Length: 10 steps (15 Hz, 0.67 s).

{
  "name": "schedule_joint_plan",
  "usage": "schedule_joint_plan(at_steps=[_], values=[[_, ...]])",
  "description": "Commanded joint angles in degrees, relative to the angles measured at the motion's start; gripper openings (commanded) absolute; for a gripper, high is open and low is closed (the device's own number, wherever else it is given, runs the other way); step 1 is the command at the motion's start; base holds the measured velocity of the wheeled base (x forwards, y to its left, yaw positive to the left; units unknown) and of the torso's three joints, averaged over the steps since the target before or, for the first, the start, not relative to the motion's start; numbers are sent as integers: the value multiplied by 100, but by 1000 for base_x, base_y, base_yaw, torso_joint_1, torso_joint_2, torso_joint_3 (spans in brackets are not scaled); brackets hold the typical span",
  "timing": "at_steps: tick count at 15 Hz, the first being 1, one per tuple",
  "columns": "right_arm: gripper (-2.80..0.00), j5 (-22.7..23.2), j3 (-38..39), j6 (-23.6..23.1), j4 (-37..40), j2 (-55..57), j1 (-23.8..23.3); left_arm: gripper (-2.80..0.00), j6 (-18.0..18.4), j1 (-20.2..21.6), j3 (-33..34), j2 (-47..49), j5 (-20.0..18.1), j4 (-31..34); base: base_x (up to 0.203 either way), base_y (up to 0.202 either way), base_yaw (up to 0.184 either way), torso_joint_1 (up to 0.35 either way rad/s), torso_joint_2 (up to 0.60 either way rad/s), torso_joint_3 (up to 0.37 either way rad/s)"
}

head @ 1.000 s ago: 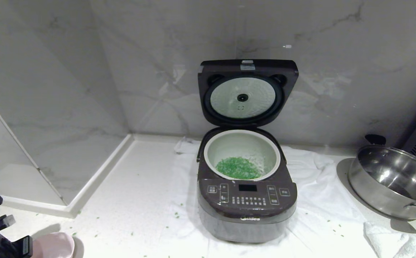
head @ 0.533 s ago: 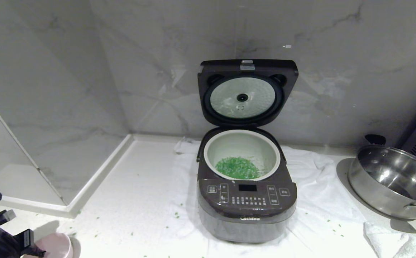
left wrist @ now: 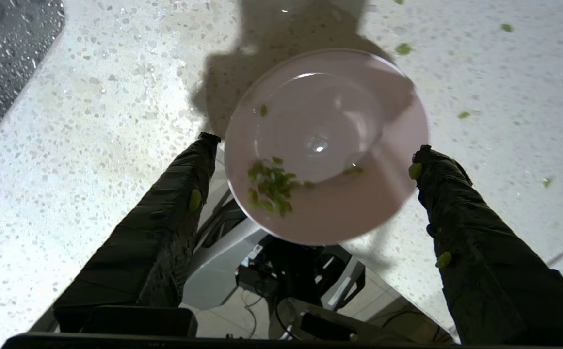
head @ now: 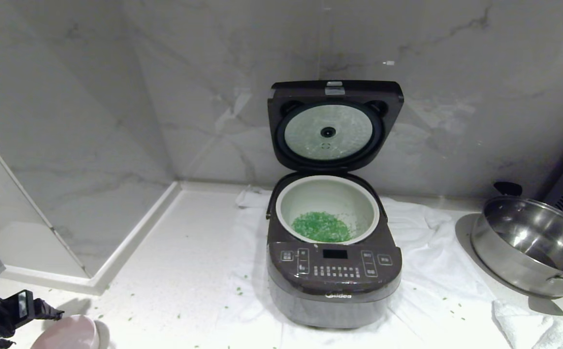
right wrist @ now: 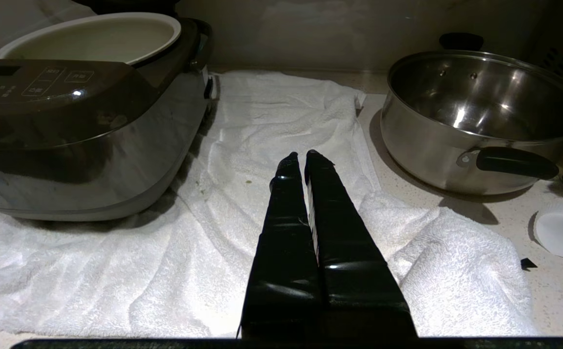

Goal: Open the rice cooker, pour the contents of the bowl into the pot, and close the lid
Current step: Place the bowl on the table, then turn on the tap

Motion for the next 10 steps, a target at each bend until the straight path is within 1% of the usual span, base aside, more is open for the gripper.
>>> schedule_joint_plan(at_steps=[1, 3, 4, 5, 6, 8, 10], values=[[-280, 1, 0, -1, -2, 7, 2, 0, -41, -186, 10, -785, -12, 229, 0, 0, 0, 0, 0, 0], [-280, 1, 0, -1, -2, 7, 2, 0, -57, -441, 43, -1298, -51, 491, 0, 0, 0, 0, 0, 0], [-280, 1, 0, -1, -2, 7, 2, 0, -50, -548, 102, -1581, -213, 536, 0, 0, 0, 0, 0, 0], [-280, 1, 0, -1, -2, 7, 2, 0, -23, -626, 172, -1878, -541, 561, 0, 0, 0, 0, 0, 0], [-280, 1, 0, -1, -2, 7, 2, -280, -26, -826, 231, -2106, -810, 582, 0, 0, 0, 0, 0, 0], [-280, 1, 0, -1, 3, 7, 2, -280, -132, -1467, 371, -2492, -969, 599, 0, 0, 0, 0, 0, 0], [-280, 1, 0, -1, 4, 7, 2, -280, -493, -2098, 366, -2818, -1006, 588, 0, 0, 0, 0, 0, 0]])
